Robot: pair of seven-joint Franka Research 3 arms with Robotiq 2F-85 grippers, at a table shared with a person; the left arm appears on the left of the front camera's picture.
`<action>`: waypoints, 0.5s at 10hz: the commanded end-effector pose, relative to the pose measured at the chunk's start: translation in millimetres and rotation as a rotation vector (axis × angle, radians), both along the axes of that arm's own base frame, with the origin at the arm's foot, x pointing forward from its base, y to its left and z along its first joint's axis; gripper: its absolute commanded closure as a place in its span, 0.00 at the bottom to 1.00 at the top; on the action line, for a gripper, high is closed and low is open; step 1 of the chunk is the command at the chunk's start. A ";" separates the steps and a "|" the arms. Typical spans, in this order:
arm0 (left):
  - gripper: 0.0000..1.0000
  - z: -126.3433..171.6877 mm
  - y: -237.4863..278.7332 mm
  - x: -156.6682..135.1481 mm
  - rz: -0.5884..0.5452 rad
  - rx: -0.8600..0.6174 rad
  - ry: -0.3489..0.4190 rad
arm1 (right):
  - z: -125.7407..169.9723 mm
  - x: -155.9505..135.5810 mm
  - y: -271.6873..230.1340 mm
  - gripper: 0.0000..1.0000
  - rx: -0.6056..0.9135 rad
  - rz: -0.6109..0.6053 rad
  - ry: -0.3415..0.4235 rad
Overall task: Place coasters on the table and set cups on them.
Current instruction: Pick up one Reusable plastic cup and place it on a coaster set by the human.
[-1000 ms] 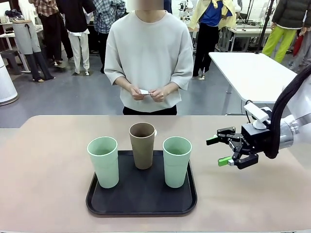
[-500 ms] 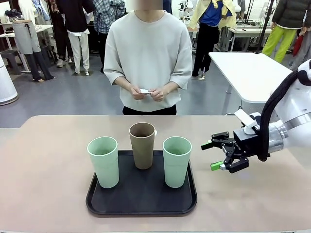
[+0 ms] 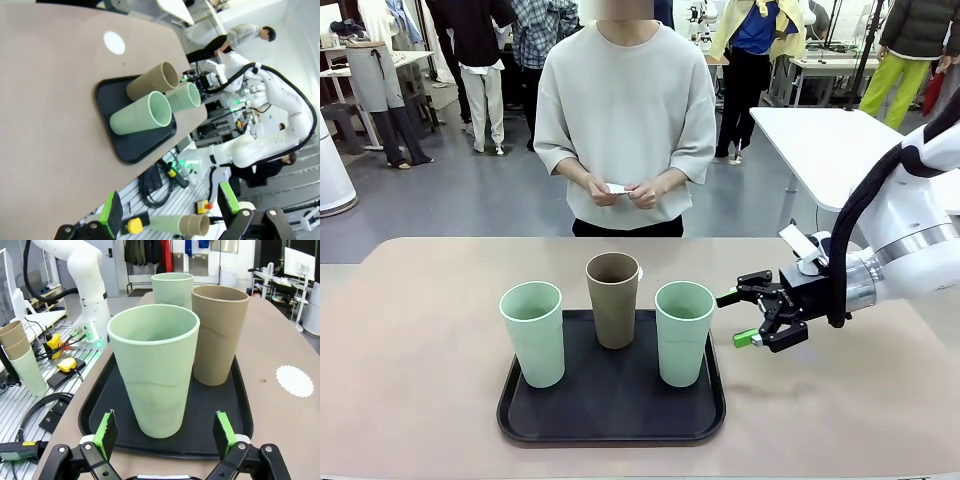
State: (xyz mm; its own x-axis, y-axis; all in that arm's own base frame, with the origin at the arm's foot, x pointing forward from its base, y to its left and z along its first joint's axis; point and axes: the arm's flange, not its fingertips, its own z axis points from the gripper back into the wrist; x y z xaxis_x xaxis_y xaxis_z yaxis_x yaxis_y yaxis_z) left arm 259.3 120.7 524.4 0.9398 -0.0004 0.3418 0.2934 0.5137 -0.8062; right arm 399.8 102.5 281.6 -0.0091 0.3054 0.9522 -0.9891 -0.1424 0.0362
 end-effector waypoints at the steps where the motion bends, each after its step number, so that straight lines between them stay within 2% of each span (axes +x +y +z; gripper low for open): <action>1: 0.00 1.1 0.8 -1.6 -0.003 -0.014 -0.002 | -7.6 7.4 11.4 0.00 -0.004 -0.018 -0.008; 5: 0.00 1.1 0.8 -1.6 -0.003 -0.014 -0.002 | -17.1 12.5 25.0 0.00 -0.007 -0.046 0.005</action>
State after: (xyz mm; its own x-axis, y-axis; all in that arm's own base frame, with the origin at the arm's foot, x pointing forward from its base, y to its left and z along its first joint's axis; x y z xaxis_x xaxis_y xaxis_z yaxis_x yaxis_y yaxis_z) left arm 259.3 120.7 524.4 0.9398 -0.0004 0.3418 0.2934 0.5137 -0.8062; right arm 404.9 113.8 269.2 0.0108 0.3160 0.9487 -0.9906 -0.1261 0.0533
